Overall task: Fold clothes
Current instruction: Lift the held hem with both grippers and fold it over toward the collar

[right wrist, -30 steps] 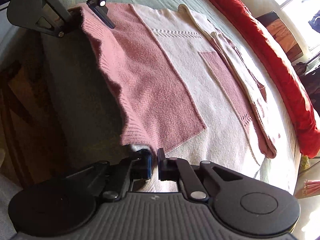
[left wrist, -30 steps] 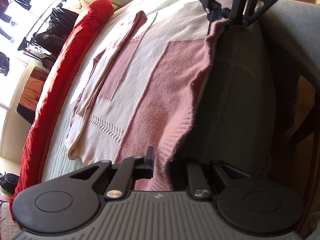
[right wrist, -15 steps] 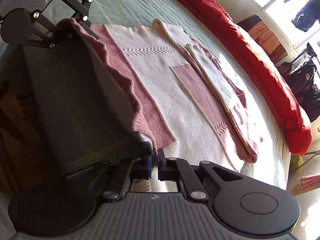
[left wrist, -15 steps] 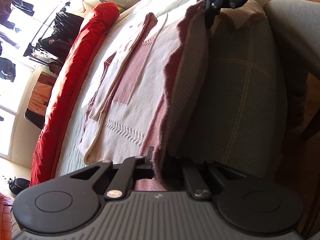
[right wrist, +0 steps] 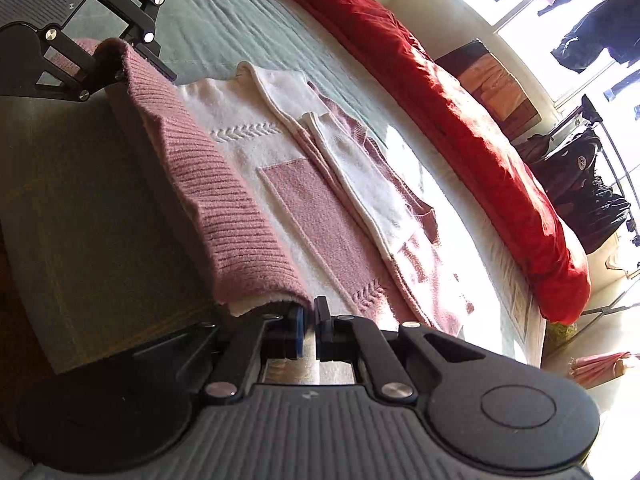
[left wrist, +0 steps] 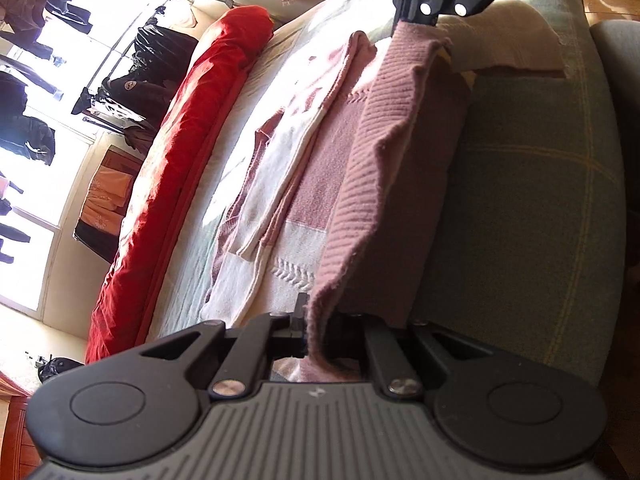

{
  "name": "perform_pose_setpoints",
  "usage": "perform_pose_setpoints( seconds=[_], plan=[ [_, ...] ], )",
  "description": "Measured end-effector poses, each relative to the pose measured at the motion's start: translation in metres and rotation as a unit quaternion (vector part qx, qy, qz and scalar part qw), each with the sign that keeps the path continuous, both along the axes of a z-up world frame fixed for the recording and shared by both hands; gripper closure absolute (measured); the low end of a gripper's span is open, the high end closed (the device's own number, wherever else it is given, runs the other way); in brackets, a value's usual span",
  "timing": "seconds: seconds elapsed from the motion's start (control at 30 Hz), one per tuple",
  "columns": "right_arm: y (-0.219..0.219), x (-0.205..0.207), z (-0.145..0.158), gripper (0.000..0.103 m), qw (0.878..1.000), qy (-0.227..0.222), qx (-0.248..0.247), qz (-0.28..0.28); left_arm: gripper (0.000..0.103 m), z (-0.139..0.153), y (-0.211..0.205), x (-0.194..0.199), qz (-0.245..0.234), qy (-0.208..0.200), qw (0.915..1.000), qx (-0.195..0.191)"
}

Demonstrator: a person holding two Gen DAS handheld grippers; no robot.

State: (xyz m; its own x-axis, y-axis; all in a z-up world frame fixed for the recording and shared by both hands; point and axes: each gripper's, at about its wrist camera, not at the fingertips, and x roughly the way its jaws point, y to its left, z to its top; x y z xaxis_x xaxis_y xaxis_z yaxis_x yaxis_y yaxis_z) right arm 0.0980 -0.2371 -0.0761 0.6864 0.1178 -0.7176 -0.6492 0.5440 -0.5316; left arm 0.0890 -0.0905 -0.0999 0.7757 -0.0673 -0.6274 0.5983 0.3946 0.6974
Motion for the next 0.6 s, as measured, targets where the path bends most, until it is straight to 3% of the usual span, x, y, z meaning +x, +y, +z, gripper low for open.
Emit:
perform_pose_setpoints(
  seconds=[0.6],
  plan=[
    [0.004,0.122,0.001,0.098,0.999,-0.042,0.012,-0.032,0.098,0.006,-0.002,0.123,0.035,-0.024,0.9990,-0.013]
  ],
)
